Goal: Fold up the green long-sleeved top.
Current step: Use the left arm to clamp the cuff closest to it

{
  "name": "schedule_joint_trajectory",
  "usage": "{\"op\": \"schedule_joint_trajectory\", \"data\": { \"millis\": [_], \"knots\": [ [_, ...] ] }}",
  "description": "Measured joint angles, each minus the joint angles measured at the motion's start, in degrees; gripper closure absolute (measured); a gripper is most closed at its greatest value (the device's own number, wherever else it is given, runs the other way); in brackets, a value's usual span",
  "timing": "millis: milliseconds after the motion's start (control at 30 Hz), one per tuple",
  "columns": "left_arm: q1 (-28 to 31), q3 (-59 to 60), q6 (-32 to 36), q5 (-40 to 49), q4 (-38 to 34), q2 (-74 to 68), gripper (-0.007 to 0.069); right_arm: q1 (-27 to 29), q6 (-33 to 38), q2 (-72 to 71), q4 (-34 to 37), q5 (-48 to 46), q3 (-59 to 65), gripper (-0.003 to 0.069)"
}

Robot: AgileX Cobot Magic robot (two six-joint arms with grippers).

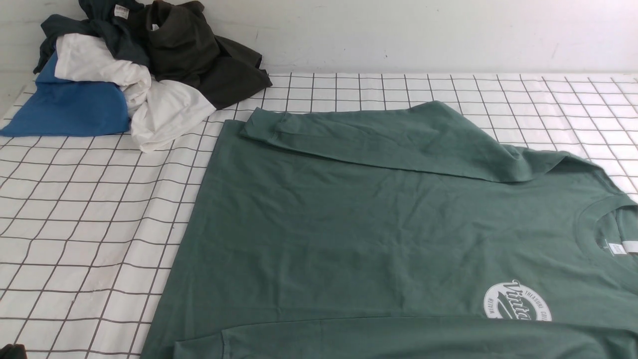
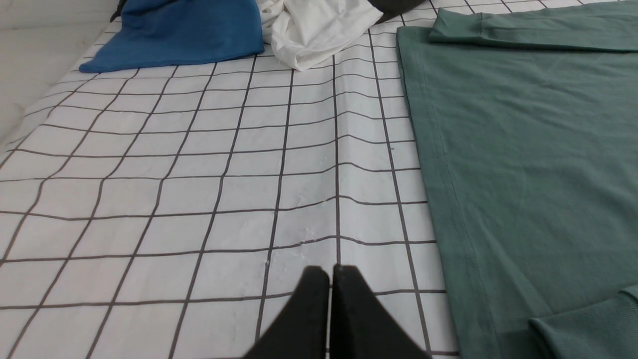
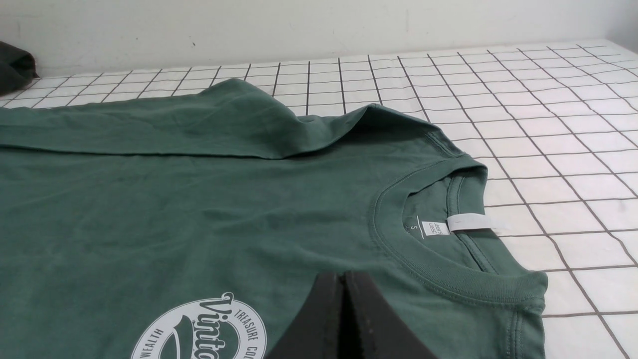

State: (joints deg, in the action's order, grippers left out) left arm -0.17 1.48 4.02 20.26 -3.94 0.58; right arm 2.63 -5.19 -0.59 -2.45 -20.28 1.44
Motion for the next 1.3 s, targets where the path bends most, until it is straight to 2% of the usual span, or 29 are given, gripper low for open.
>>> {"op": "schedule_joint_trajectory", "data": {
  "millis": [700,900,1000,1033,1067,1100,1167,1200,1233,1267,1300],
  "knots": [
    [0.0,0.0,0.2,-0.2,1.0,0.0,0.0631,0.0,-0.7,0.0,0.0,0.0,0.0,0.0673],
    [0.0,0.0,0.0,-0.5,-2.3,0.0,0.0631,0.0,-0.7,0.0,0.1,0.0,0.0,0.0673],
    [0.0,0.0,-0.7,-1.2,-10.8,0.0,0.0631,0.0,-0.7,0.0,1.0,0.0,0.0,0.0673],
    [0.0,0.1,-1.0,-1.3,-11.6,0.0,0.0631,0.0,-0.8,0.0,1.2,0.0,0.0,0.0673],
    [0.0,0.1,-3.4,-2.2,-20.2,0.0,0.0631,0.0,-1.7,0.0,3.7,0.0,0.0,0.0673],
    [0.0,0.1,-5.3,-2.7,-27.9,0.0,0.0631,0.0,-2.7,0.0,7.0,-0.1,0.0,0.0673],
    [0.0,0.1,-7.9,-3.4,-38.4,0.0,0.0631,0.0,-5.3,0.0,12.8,-0.1,0.0,0.0673],
    [0.0,0.1,-8.9,-3.9,-45.3,0.0,0.0631,0.0,-7.5,0.0,18.1,-0.1,0.0,0.0673],
    [0.0,0.1,-8.9,-3.9,-46.4,0.0,0.0631,0.0,-7.5,0.0,19.1,-0.1,0.0,0.0673],
    [0.0,0.1,-8.5,-4.5,-52.9,0.0,0.0631,0.0,-11.5,0.0,27.6,-0.1,0.1,0.0673],
    [0.0,0.1,-7.6,-4.8,-55.3,0.0,0.0631,0.0,-13.3,0.0,33.2,-0.1,0.1,0.0673]
  ]
}}
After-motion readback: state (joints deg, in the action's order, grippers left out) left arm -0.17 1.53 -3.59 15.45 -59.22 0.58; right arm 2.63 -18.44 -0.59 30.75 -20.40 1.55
